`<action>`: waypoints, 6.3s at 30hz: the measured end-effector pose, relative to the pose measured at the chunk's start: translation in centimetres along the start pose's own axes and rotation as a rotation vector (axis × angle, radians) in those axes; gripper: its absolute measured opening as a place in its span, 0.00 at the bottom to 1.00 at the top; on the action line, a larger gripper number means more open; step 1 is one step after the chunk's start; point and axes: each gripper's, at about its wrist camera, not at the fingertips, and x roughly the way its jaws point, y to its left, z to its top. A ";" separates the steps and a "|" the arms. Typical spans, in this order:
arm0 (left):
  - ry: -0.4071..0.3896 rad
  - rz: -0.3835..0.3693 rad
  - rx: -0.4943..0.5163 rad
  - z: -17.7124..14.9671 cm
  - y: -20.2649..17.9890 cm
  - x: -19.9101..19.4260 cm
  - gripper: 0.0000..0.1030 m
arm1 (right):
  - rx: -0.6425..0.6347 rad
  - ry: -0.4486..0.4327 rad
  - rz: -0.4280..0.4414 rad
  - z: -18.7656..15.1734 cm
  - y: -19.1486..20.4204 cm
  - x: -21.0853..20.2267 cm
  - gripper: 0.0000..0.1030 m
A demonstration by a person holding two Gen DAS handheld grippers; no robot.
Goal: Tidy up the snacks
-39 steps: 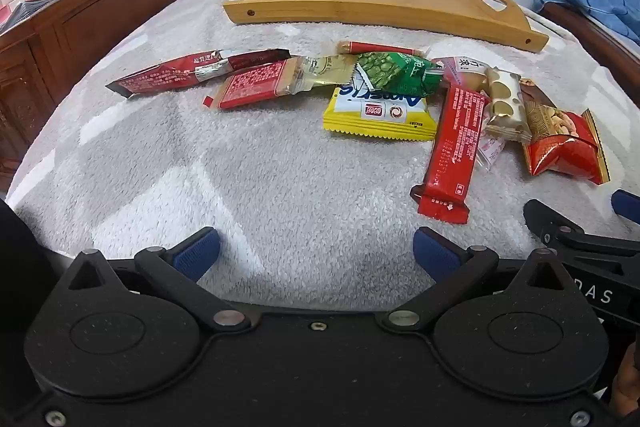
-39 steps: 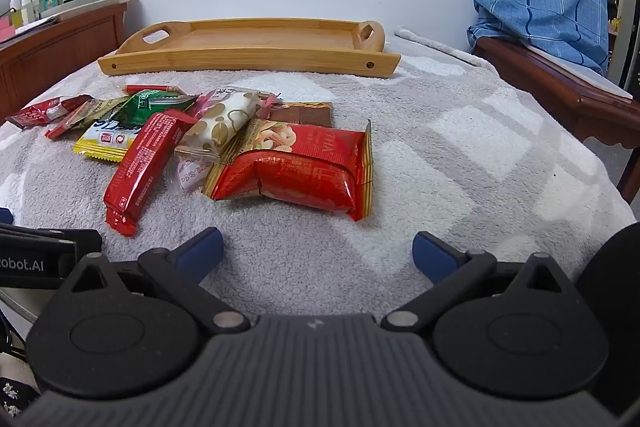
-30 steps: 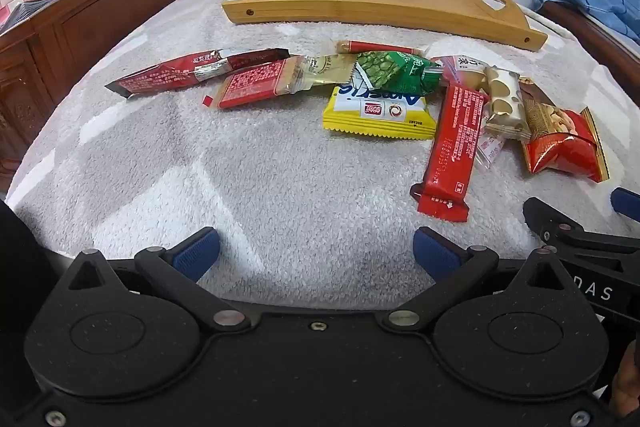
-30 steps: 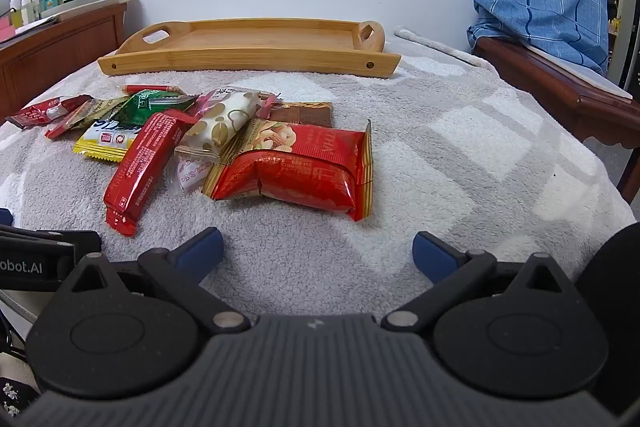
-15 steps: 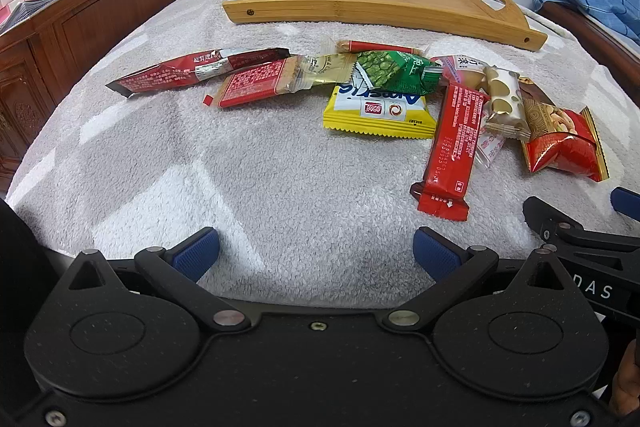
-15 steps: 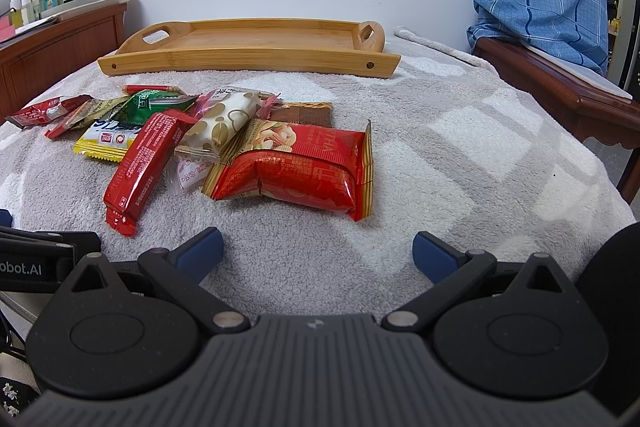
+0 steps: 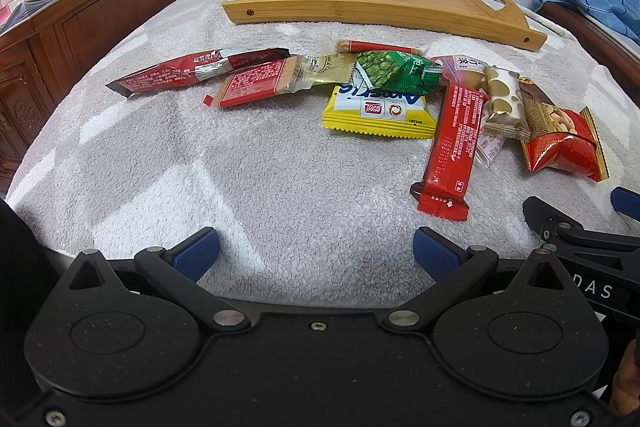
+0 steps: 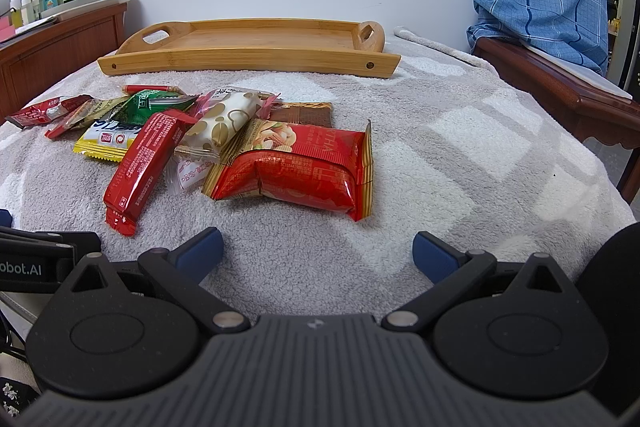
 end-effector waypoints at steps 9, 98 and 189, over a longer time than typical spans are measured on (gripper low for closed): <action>0.000 0.000 0.000 0.0 0.0 0.0 1.00 | 0.000 0.000 0.000 0.0 0.0 0.0 1.00; -0.067 -0.269 -0.005 4.5 -3.3 -1.8 0.22 | 0.023 -0.113 0.093 2.3 -0.9 -1.0 0.93; 0.016 -0.279 -0.083 26.0 -4.2 14.5 0.22 | 0.157 0.060 0.322 20.1 -4.9 17.1 0.64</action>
